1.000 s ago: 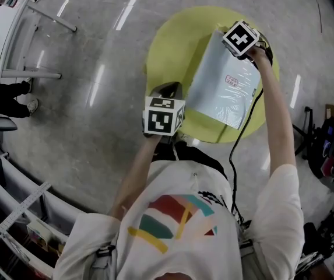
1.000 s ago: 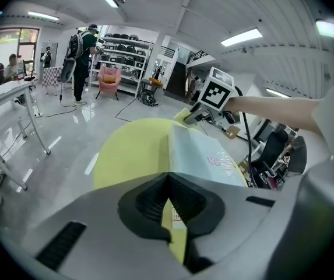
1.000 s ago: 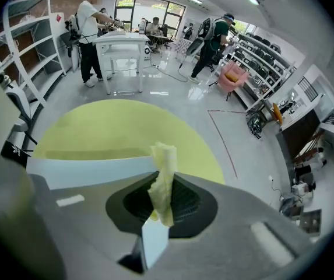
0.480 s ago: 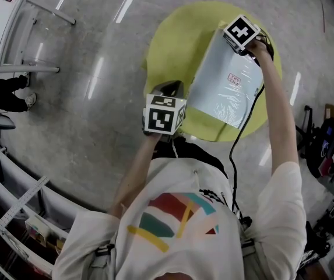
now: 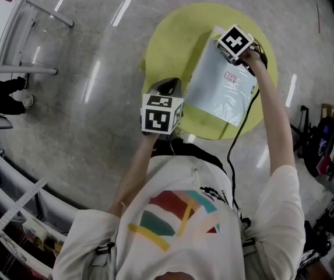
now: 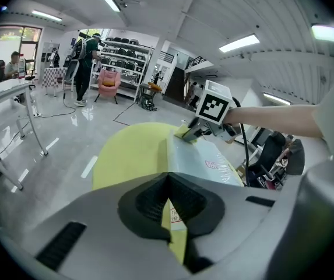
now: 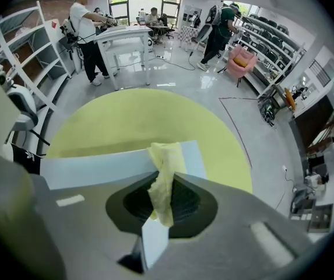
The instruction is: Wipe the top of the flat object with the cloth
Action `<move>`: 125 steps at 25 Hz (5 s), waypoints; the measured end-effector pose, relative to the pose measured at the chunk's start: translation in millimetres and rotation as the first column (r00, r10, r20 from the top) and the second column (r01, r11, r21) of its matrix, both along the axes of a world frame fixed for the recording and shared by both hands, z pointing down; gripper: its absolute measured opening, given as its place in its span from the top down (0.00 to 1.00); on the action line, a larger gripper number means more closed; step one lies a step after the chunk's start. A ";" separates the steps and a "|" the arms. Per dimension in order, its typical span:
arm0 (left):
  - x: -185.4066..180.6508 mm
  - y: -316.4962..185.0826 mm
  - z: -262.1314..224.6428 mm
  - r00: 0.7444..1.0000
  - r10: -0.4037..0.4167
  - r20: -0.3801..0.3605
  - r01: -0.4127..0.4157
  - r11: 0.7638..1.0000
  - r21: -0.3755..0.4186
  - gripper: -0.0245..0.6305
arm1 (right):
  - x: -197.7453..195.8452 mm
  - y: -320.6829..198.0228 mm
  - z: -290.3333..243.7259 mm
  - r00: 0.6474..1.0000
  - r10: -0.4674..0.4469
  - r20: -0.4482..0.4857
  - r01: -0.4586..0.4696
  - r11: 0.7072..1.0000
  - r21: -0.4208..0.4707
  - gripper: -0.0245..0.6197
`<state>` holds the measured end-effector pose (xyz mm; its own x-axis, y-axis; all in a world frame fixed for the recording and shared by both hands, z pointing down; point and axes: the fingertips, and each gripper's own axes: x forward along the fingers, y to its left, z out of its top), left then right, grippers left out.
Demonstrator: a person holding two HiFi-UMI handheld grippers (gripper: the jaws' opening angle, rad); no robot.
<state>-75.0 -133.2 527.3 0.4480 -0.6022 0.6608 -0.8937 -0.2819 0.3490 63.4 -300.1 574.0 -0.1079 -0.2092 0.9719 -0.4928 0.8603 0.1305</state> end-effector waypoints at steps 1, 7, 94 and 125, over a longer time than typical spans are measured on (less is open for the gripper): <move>-1.0 0.1 -1.6 1.000 -0.004 -0.002 0.004 1.000 0.005 0.94 | -1.3 5.3 0.3 1.000 -0.011 -0.005 0.011 1.000 -0.001 0.92; -10.0 6.3 -6.6 1.000 -0.025 0.003 0.025 0.999 0.020 0.94 | -15.3 41.0 0.7 0.999 -0.046 0.001 0.046 0.998 -0.032 0.92; 0.2 30.8 4.8 0.994 0.046 0.096 -0.044 0.999 -0.018 0.94 | 4.1 284.4 12.0 0.556 0.367 0.746 -0.700 0.690 0.182 0.92; 52.9 25.5 14.4 0.981 0.052 0.188 -0.044 0.998 -0.047 0.94 | 189.3 212.9 -55.7 0.489 0.302 0.818 -0.804 0.521 0.288 0.92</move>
